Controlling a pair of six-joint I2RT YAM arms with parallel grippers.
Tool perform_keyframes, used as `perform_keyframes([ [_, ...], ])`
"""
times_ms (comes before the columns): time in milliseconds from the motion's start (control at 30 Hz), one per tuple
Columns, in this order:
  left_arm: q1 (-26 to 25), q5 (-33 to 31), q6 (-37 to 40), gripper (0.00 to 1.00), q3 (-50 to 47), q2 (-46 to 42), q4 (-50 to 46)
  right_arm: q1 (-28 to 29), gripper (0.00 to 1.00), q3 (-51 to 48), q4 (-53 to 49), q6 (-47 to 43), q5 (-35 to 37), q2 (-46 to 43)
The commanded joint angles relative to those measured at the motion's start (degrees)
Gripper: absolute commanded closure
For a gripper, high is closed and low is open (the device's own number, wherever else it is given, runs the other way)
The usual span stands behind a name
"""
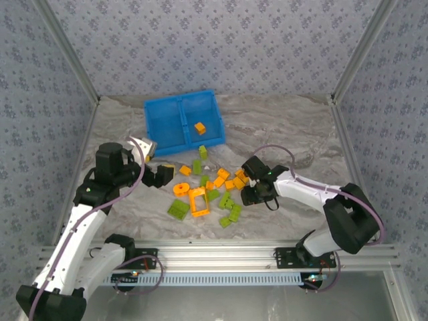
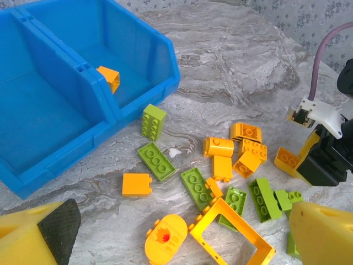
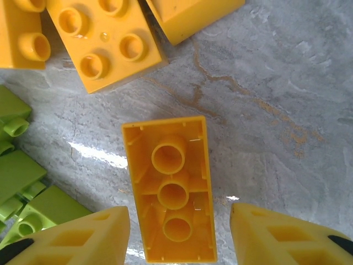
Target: Sort the legos into containers by color
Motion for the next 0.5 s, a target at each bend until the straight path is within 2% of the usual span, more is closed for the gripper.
perform_keyframes([
  [0,-0.44,-0.67,1.26,0.01,0.31,-0.40,0.10,0.45,0.37,-0.15,1.52,0.34,0.21,2.05],
  [33,-0.47,-1.05,1.20,0.01,0.37,-0.38,-0.04,0.50,0.33,0.30,1.72,0.20,0.23,3.00],
  [100,-0.44,-2.10,1.17,0.01,0.37,-0.23,-0.43,0.67,0.34,1.14,2.04,0.03,0.18,4.89],
  [300,-1.21,-2.53,1.91,0.01,0.55,-0.12,-1.36,1.56,0.66,2.64,0.99,0.82,3.65,6.02],
  [367,-1.65,-3.03,2.28,0.01,0.59,-0.41,-1.61,1.65,0.71,2.91,-0.41,1.49,5.22,3.46],
  [467,-1.92,-4.22,2.91,0.01,0.58,-1.19,-2.00,1.86,0.72,4.91,-2.88,2.20,6.44,-2.28],
])
